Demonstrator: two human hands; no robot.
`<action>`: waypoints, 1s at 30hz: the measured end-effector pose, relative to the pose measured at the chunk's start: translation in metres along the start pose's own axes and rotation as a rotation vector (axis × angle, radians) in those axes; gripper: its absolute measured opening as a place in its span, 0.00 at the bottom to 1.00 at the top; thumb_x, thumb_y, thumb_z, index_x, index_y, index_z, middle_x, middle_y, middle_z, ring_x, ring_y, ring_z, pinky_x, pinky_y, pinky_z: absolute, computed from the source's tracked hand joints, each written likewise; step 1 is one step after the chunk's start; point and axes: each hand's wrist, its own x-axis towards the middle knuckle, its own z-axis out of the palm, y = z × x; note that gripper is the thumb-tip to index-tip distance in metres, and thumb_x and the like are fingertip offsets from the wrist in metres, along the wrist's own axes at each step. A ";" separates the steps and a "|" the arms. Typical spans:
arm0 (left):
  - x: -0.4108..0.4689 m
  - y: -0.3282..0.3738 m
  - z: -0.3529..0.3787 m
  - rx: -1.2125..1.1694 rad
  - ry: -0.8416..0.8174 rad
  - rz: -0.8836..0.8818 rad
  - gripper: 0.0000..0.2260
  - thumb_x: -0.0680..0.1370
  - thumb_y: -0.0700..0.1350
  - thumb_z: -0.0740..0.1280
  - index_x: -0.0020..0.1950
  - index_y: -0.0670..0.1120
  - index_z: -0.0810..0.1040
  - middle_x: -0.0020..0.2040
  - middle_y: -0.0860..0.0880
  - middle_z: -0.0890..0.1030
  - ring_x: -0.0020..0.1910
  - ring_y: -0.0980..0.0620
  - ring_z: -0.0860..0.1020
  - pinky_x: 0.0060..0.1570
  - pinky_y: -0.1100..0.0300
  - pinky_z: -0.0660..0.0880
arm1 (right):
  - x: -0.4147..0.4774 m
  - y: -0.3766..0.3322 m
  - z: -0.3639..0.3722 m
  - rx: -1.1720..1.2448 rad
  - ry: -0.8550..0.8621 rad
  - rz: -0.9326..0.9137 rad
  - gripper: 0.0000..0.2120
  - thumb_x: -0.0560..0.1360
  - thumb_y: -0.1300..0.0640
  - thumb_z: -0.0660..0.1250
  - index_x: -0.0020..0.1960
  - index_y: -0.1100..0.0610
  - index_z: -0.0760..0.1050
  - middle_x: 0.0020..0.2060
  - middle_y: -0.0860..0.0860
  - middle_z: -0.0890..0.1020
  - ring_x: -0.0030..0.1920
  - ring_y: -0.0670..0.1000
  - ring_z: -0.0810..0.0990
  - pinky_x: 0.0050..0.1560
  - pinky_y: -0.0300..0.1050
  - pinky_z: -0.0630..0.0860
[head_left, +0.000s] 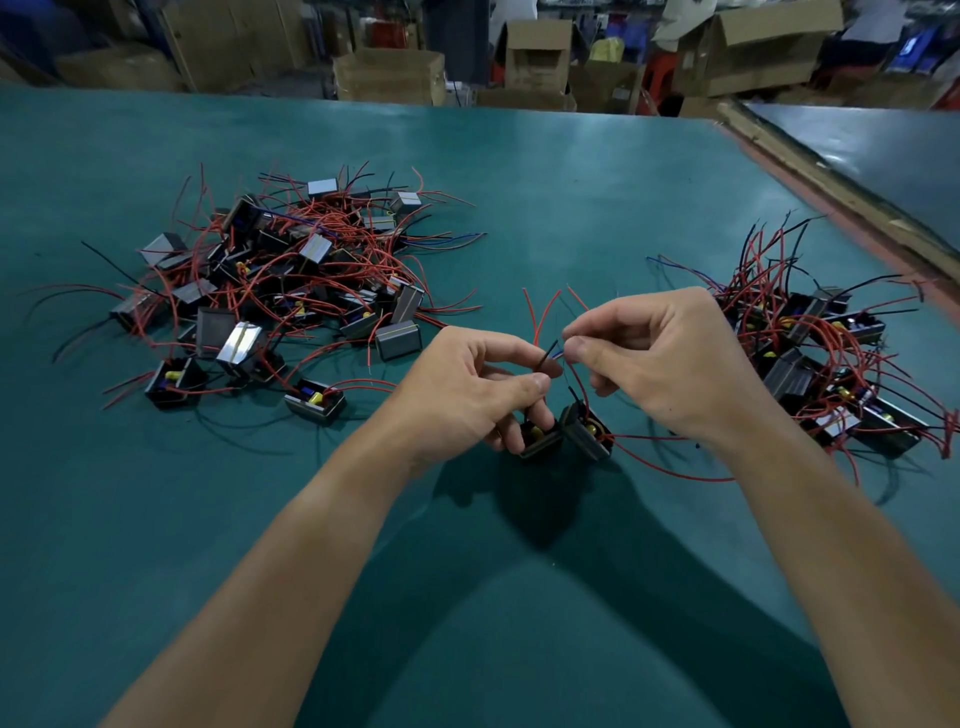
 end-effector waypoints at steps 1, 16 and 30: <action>0.000 0.000 0.000 0.008 -0.005 0.001 0.04 0.79 0.37 0.67 0.50 0.42 0.81 0.32 0.45 0.83 0.22 0.52 0.75 0.25 0.63 0.72 | 0.000 0.000 0.001 0.005 0.002 0.010 0.09 0.73 0.66 0.74 0.39 0.53 0.83 0.27 0.51 0.82 0.25 0.46 0.77 0.31 0.44 0.79; -0.003 0.000 0.001 0.044 -0.044 0.010 0.04 0.79 0.40 0.68 0.48 0.43 0.83 0.31 0.45 0.82 0.22 0.51 0.75 0.25 0.62 0.72 | -0.003 -0.005 -0.002 -0.011 -0.035 -0.021 0.09 0.74 0.64 0.72 0.37 0.56 0.81 0.30 0.56 0.83 0.27 0.49 0.77 0.31 0.54 0.77; -0.002 0.003 0.008 -0.035 -0.097 -0.004 0.09 0.82 0.42 0.61 0.45 0.44 0.79 0.29 0.48 0.80 0.20 0.55 0.72 0.21 0.66 0.67 | -0.004 -0.007 -0.001 0.091 -0.124 0.030 0.08 0.77 0.67 0.68 0.39 0.61 0.79 0.30 0.52 0.83 0.28 0.47 0.80 0.31 0.37 0.77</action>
